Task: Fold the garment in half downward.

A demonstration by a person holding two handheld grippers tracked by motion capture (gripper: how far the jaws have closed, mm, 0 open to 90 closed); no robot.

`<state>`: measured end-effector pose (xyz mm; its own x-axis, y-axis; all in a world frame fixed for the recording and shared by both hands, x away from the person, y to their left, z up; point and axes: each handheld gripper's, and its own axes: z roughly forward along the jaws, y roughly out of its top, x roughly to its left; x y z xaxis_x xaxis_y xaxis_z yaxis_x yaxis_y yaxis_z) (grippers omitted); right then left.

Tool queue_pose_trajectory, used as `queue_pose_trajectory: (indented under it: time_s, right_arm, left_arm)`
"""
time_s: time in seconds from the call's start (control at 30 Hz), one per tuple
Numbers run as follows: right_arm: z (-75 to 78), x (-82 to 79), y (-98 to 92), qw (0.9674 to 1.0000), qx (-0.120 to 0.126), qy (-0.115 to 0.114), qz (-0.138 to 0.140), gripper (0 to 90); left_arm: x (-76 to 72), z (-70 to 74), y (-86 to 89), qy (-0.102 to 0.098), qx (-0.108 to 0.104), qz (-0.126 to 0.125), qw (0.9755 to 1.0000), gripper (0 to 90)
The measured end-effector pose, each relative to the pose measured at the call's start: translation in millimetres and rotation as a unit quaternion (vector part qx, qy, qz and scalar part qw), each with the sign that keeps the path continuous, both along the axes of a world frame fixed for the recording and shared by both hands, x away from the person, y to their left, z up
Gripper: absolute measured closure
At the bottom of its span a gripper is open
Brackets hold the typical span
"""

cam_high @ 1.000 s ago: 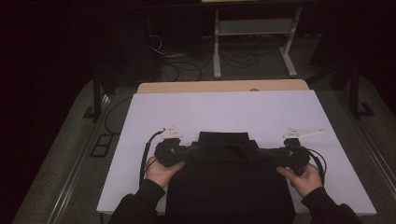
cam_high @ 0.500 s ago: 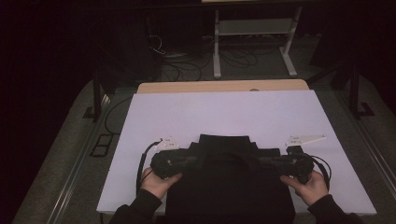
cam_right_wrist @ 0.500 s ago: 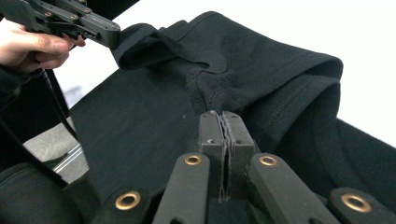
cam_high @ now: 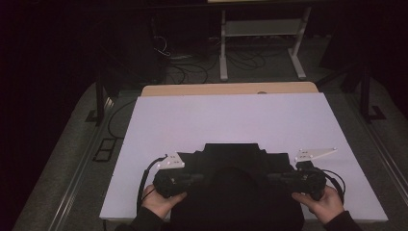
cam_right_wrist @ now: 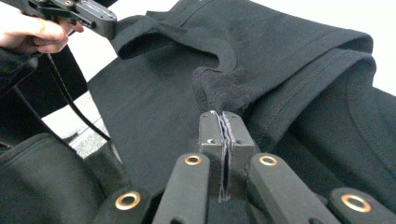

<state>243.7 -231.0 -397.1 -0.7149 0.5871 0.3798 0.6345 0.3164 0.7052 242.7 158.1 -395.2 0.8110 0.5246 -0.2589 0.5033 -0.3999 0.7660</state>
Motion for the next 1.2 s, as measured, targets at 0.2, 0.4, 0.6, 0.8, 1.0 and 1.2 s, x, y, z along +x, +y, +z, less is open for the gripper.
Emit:
queue_pose_trajectory:
  time_s: [0.2, 0.4, 0.6, 0.8, 1.0, 1.2]
  right_arm:
    - [-0.6, -6.4, 0.9, 0.9999, -0.005, 0.008, 0.008, 86.9]
    - [-1.7, -12.6, -0.1, 0.9998, -0.009, 0.013, 0.013, 86.9]
    - [-3.3, -16.5, 0.4, 0.9996, -0.014, 0.019, 0.018, 86.8]
    - [-6.5, -15.0, 2.6, 0.9992, -0.019, 0.027, 0.020, 83.1]
    - [-7.3, -14.9, 3.7, 0.9992, -0.032, 0.022, 0.014, 75.2]
    - [-6.7, -14.1, 2.6, 0.9993, -0.036, 0.013, -0.003, 60.3]
  left_arm:
    - [-7.8, -1.6, -2.3, 0.005, 0.007, -0.015, 0.9998, 87.2]
    - [-12.2, -3.1, -0.7, 0.010, 0.010, -0.017, 0.9997, 87.2]
    - [-11.9, -5.7, 0.9, 0.017, 0.012, -0.016, 0.9997, 87.0]
    - [-10.0, -7.8, 1.6, 0.027, 0.006, -0.016, 0.9995, 84.9]
    - [-7.4, -8.7, 2.2, 0.044, -0.004, -0.022, 0.9988, 77.0]
    - [-2.8, -8.1, 6.3, 0.054, -0.034, -0.021, 0.9978, 57.2]
